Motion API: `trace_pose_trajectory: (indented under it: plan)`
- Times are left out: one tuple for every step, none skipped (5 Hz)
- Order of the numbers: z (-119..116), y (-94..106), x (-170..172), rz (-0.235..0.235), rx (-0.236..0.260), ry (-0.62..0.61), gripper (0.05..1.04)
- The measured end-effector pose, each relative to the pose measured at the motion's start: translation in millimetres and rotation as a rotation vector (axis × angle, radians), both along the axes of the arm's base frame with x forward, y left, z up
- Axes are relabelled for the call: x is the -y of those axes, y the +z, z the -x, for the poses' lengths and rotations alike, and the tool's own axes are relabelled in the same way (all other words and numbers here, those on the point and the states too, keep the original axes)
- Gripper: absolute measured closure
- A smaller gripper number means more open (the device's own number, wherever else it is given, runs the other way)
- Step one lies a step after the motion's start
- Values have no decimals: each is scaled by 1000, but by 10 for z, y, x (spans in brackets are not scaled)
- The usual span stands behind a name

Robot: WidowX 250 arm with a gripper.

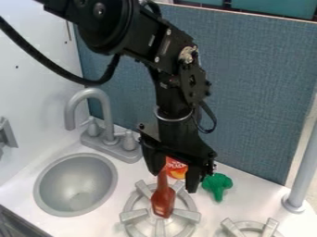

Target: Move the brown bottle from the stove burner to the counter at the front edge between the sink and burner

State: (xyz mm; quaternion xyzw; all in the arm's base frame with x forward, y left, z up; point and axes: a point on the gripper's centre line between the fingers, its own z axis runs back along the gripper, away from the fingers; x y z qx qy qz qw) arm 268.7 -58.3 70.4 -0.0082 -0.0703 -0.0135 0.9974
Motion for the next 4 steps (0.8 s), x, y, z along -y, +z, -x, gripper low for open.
trace_pose_trajectory:
  plan:
    - [23,-61,-8,-4,-24,2,83]
    - [-146,-148,-104,-26,-51,15,83]
    - [-327,-306,-240,-72,-108,24,83]
    - [-453,-410,-374,-100,-152,23,83]
